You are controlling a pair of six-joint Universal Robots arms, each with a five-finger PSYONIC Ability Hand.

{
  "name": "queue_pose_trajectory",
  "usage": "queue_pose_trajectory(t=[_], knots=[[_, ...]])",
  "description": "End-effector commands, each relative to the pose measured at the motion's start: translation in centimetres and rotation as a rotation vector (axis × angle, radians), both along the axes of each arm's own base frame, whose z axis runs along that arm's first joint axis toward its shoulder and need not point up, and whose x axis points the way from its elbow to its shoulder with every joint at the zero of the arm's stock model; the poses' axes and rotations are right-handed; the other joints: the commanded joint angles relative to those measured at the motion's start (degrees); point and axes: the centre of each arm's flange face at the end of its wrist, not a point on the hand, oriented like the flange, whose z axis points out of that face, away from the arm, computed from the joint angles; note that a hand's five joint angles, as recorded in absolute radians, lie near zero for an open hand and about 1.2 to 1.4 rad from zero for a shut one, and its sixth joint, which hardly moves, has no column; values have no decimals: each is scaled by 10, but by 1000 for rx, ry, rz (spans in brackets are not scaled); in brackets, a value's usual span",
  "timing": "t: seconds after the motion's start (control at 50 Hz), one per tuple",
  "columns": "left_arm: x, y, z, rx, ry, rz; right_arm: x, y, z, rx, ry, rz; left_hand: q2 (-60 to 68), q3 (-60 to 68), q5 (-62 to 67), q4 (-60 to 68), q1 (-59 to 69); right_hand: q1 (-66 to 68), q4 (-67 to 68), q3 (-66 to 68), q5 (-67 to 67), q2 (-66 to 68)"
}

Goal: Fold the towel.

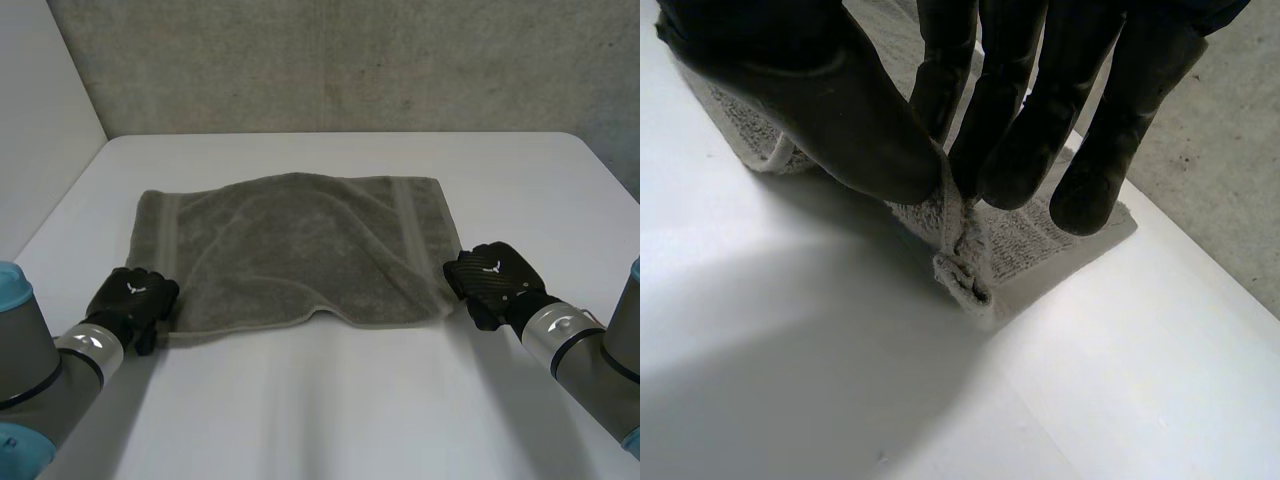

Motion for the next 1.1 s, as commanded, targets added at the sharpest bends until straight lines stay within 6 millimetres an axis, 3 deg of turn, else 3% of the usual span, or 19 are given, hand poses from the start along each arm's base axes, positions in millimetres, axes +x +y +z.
queue_pose_trajectory(t=[0.02,0.1,0.14,0.32,0.36,0.38,0.4,0.42,0.44,0.46,0.48,0.52,0.58,0.7,0.8,0.9,1.02,1.1], knots=[[1,2,-8,14,-35,-12,0,-1,-1,3,1,-2,-53,-54,-153,-55,-55,34,33,33,29,39],[1,2,-9,16,-36,-10,0,-1,-1,2,1,-3,35,33,-66,33,33,34,33,33,29,39],[3,0,-7,6,-45,14,-1,-3,-1,-1,0,-8,247,246,146,245,245,34,33,33,29,39],[8,-6,6,-48,-48,78,-17,-17,12,-39,-12,-75,248,247,148,246,246,34,33,33,29,39],[10,-7,26,-112,-26,93,-26,-23,42,-120,-26,-120,248,247,148,246,246,34,33,33,29,39],[10,-7,26,-113,-26,93,-26,-23,42,-121,-26,-120,248,247,148,246,246,34,33,33,29,39],[10,-6,39,-150,0,100,-31,-23,62,-165,-42,-145,248,247,148,246,246,34,33,33,29,39],[10,-6,39,-150,1,100,-38,-22,82,-197,-68,-170,248,247,148,246,246,34,33,33,29,39],[9,-5,51,-184,36,105,-38,-22,82,-198,-69,-170,248,247,148,246,246,34,33,33,29,39],[9,-2,63,-213,81,114,-45,-20,99,-217,-98,-193,248,247,148,246,246,34,33,33,29,39],[9,-2,63,-213,82,114,-45,-20,100,-217,-99,-194,248,247,148,246,246,34,33,33,29,39],[10,7,84,-256,165,126,-56,-17,128,-236,-160,-231,248,247,148,246,246,34,33,33,29,39],[11,12,92,-276,195,129,-59,-5,141,-211,-182,-215,248,247,148,246,246,34,33,33,29,39],[14,36,99,-282,213,131,-67,11,139,-133,-157,-187,248,247,148,246,246,34,33,33,29,39],[17,56,93,-229,206,120,-77,27,117,-63,-50,-163,248,247,148,246,246,34,33,33,29,39],[18,77,86,-155,204,99,-81,39,109,-7,-3,-167,248,247,148,246,246,34,33,33,29,39],[18,81,89,-155,209,86,-81,47,111,12,23,-158,248,247,148,246,246,34,33,33,29,39],[17,71,95,-178,219,68,-80,43,113,-9,39,-146,248,247,148,246,246,34,33,33,29,39]])
